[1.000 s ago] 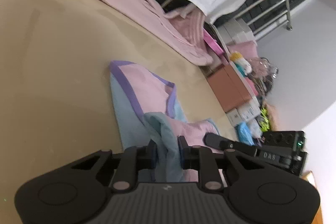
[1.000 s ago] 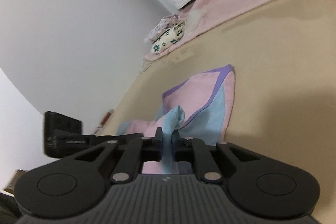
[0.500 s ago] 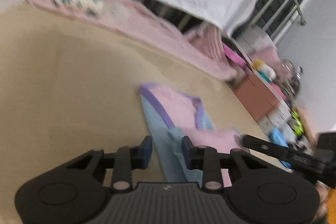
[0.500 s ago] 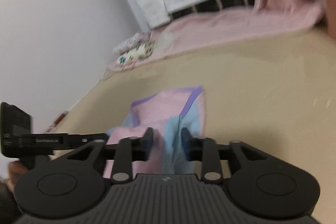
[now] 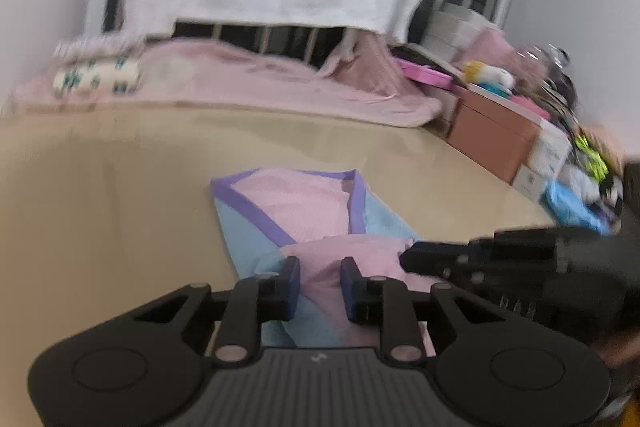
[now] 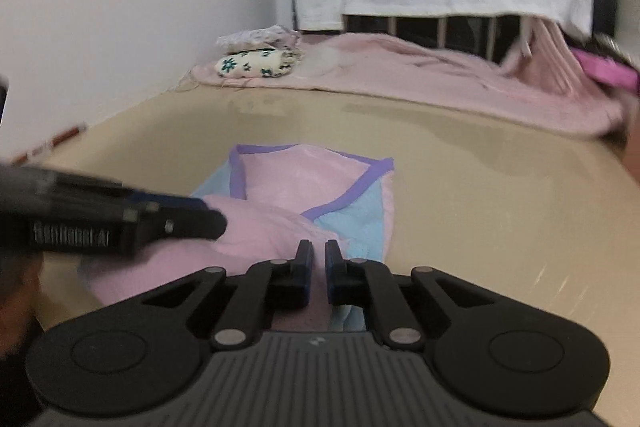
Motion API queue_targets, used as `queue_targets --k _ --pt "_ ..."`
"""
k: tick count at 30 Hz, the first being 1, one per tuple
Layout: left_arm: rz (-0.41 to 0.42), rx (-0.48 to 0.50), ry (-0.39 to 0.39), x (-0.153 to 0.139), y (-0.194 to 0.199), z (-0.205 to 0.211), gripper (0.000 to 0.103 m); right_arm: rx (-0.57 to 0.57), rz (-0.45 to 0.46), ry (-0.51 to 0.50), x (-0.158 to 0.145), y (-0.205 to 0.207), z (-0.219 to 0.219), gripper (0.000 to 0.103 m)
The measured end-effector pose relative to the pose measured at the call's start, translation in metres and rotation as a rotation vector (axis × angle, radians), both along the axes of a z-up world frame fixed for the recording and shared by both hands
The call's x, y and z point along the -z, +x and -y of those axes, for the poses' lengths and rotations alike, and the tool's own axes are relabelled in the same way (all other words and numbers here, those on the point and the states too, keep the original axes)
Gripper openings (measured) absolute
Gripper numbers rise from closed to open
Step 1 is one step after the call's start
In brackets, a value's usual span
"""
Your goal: Fold clothes
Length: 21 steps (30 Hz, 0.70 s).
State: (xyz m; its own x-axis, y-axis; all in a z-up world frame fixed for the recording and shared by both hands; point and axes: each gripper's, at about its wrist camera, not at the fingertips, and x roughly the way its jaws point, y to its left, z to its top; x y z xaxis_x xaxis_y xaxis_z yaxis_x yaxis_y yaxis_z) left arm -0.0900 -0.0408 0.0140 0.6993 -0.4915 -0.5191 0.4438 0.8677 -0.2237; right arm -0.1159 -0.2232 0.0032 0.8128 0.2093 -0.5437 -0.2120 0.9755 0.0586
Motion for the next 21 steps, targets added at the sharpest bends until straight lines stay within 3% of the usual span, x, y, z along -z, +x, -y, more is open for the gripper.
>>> queue_targets --k 3,6,8,12,13,14,16,19,21 --pt "-0.005 0.022 0.0 -0.001 0.004 -0.005 0.023 0.005 -0.004 -0.002 0.001 -0.001 -0.002 0.007" --pt "-0.065 0.015 -0.036 -0.003 0.013 -0.015 0.024 0.007 -0.015 0.007 0.0 -0.008 0.001 0.007" --pt "-0.11 0.036 -0.086 -0.004 0.019 -0.025 0.035 0.036 0.011 0.036 -0.008 -0.013 0.01 0.008" --pt "-0.15 -0.029 -0.089 -0.025 0.064 -0.038 0.046 0.075 0.065 0.048 -0.035 -0.012 0.028 0.014" --pt "-0.158 -0.047 -0.088 -0.03 0.076 -0.041 0.049 0.08 0.078 0.039 -0.044 -0.009 0.033 0.027" --pt "-0.167 -0.066 -0.086 -0.035 0.087 -0.044 0.05 0.062 0.041 0.051 -0.051 0.005 0.038 0.051" --pt "-0.193 -0.091 -0.07 -0.04 0.115 -0.042 0.051 0.012 -0.041 0.065 -0.056 0.043 0.041 0.065" --pt "-0.263 -0.119 0.007 -0.029 0.147 -0.025 0.045 -0.009 -0.155 0.075 -0.047 0.098 0.041 0.063" --pt "-0.265 -0.14 0.021 -0.022 0.151 -0.021 0.042 0.004 -0.239 0.072 -0.037 0.13 0.042 0.05"
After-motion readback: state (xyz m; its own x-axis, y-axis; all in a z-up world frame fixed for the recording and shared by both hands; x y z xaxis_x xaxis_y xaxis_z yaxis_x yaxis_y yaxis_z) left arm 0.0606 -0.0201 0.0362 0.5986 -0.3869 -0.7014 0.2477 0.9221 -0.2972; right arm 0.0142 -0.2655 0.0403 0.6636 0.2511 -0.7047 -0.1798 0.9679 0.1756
